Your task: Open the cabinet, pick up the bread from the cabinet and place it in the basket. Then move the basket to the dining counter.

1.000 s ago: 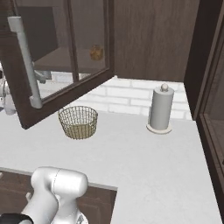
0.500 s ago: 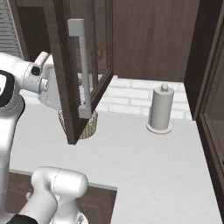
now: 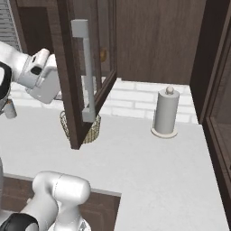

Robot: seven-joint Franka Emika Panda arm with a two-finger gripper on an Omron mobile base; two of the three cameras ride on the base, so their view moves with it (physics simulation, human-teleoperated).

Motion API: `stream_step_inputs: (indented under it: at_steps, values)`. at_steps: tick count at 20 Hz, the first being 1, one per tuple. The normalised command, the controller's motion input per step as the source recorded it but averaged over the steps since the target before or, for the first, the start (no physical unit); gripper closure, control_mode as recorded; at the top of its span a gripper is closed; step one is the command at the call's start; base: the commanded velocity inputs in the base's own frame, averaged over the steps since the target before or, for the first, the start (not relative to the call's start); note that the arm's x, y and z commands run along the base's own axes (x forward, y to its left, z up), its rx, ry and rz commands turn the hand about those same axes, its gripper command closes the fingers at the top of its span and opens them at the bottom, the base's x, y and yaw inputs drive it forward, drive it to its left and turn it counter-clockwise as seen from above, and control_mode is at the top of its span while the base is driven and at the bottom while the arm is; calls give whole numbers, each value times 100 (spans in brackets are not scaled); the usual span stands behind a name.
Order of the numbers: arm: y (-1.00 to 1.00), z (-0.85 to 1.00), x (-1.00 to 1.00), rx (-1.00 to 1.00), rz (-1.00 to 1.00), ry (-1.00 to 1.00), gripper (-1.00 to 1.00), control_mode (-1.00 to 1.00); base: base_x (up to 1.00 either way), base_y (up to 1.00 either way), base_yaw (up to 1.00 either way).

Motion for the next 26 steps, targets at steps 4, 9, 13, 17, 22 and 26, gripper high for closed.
stream_step_inputs:
  at_steps: [4,9,13,17,22,26]
  values:
    - [71,15,96,41,21,-9,-100,-100,0,0,0]
    - [26,22,100,36,13,-16,-100,-100,0,0,0]
    - [0,0,98,20,0,-20,-100,-100,0,0,0]
    - [0,0,100,18,2,-23,-100,-100,0,0,0]
    - [-2,3,91,6,0,-4,-100,-100,0,0,0]
    - [-5,0,81,1,0,0,-100,-100,0,0,0]
